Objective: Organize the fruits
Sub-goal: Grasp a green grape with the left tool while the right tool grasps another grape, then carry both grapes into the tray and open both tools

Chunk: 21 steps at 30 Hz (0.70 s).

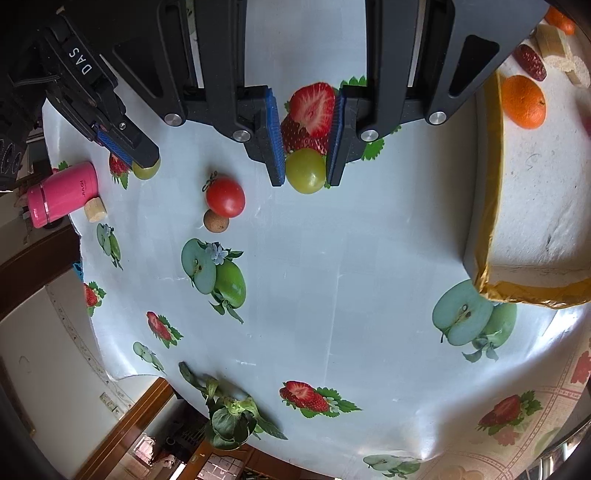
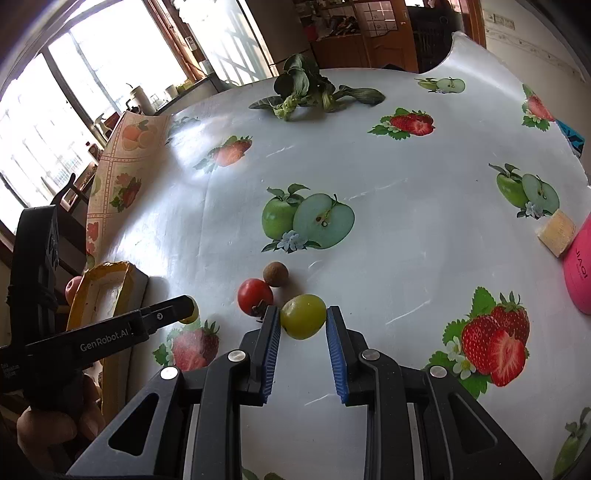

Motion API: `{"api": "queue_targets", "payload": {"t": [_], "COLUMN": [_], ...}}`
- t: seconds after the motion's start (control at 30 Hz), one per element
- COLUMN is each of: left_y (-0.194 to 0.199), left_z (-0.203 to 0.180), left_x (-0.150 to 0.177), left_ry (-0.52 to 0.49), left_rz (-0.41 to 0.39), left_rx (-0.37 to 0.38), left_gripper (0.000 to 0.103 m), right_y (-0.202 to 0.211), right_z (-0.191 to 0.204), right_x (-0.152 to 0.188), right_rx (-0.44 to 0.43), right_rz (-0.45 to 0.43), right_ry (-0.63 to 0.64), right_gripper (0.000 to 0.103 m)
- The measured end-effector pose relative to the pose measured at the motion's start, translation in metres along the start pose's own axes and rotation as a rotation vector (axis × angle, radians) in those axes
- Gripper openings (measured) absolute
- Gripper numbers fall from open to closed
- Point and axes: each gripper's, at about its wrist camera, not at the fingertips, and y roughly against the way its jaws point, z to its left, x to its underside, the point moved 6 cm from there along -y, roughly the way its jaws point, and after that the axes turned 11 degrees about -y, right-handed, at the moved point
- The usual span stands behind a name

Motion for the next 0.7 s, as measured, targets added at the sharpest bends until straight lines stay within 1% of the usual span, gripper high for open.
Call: {"api": "queue_targets", "payload": {"t": [0.33, 0.53, 0.7], "left_y": [0.039, 0.060, 0.077], "left_z": [-0.006, 0.001, 0.014], "left_x": [0.035, 0.050, 0.054], "left_ry": [-0.045, -0.050, -0.060], "left_rz": [-0.008, -0.015, -0.033], "left_rx": [-0.033, -0.058, -0.094], "left_gripper": [0.020, 0.020, 0.020], "right_y": [0.033, 0.046, 0.055], "right_z": [0.027, 0.044, 0.061], "right_x": [0.031, 0.039, 0.040], "right_rx": [-0.025, -0.032, -0.040], "right_rz": [-0.002, -0.011, -0.022], "right_ry": [0.027, 0.052, 0.075], "right_gripper": [0.026, 0.026, 0.026]}}
